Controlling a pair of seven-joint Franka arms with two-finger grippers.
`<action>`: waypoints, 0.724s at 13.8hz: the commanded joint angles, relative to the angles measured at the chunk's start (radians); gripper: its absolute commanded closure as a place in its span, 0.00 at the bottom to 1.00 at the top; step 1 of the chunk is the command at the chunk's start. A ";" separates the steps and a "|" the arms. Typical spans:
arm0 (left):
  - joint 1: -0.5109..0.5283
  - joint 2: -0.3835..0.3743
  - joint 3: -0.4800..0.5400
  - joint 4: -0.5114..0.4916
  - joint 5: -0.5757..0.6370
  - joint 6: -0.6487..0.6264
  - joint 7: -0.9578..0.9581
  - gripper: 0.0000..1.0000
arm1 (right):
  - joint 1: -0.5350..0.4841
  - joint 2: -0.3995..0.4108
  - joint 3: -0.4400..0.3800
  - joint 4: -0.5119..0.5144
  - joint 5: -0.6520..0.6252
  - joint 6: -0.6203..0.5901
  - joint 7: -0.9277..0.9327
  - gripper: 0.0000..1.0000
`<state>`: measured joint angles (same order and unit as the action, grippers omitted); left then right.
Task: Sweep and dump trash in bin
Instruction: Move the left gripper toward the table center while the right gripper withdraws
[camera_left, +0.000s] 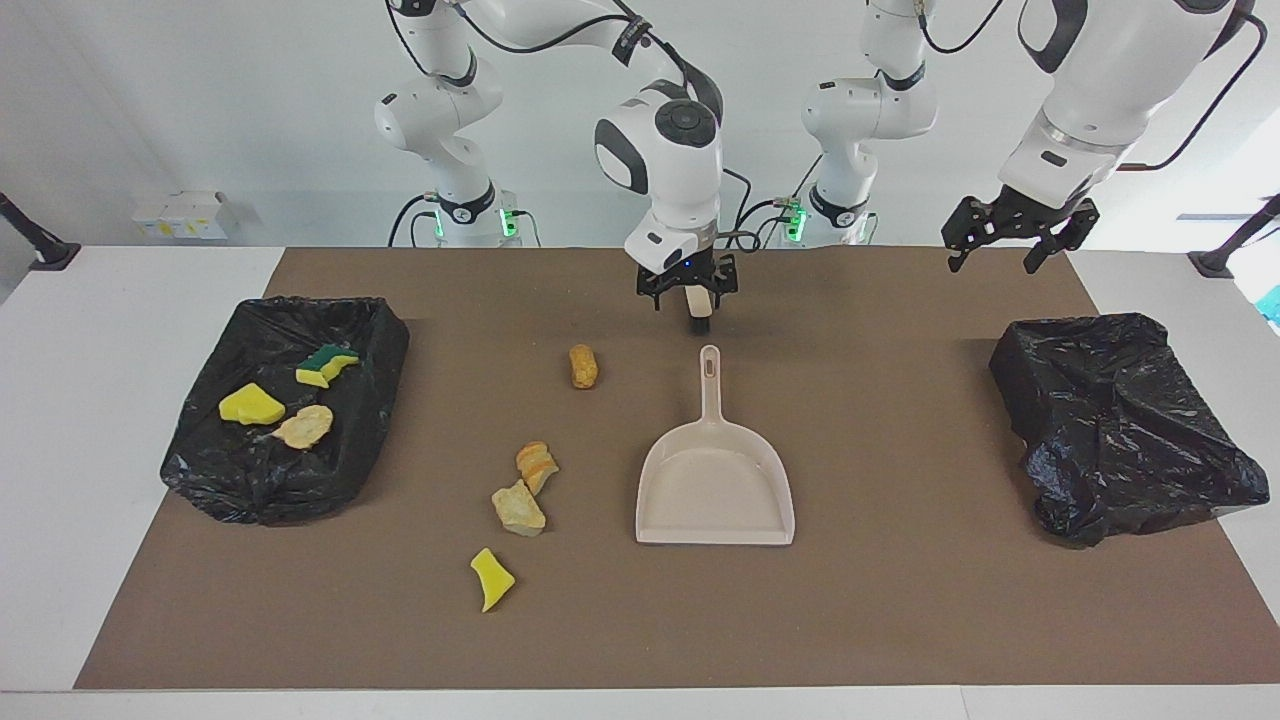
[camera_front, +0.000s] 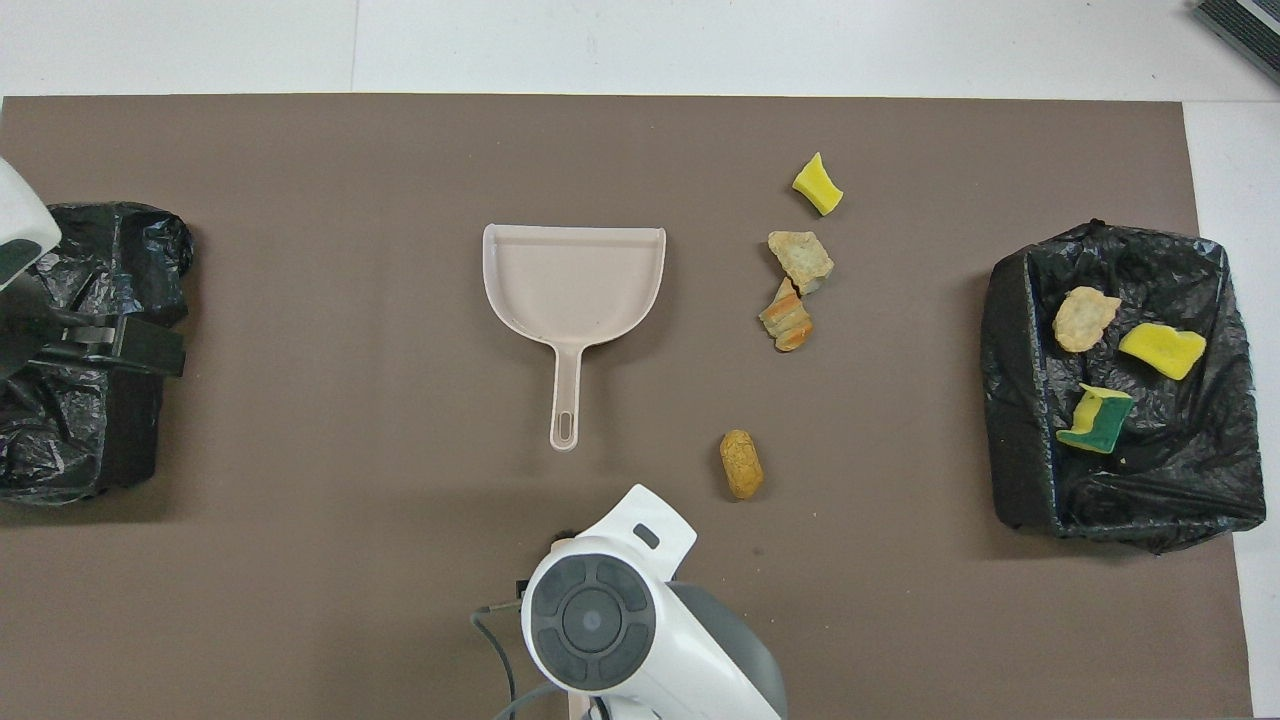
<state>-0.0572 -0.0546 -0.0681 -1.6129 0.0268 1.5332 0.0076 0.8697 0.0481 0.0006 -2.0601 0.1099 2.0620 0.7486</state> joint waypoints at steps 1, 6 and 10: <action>-0.035 -0.011 -0.007 -0.031 -0.007 0.010 -0.003 0.00 | 0.037 -0.097 -0.004 -0.127 0.049 0.036 0.018 0.00; -0.168 0.004 -0.007 -0.172 -0.036 0.213 -0.122 0.00 | 0.132 -0.099 -0.004 -0.198 0.080 0.107 0.102 0.00; -0.280 0.093 -0.010 -0.215 -0.057 0.353 -0.192 0.00 | 0.163 -0.088 -0.002 -0.255 0.082 0.132 0.097 0.08</action>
<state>-0.2911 0.0044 -0.0916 -1.8077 -0.0053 1.8276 -0.1700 1.0236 -0.0347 0.0016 -2.2735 0.1739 2.1512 0.8448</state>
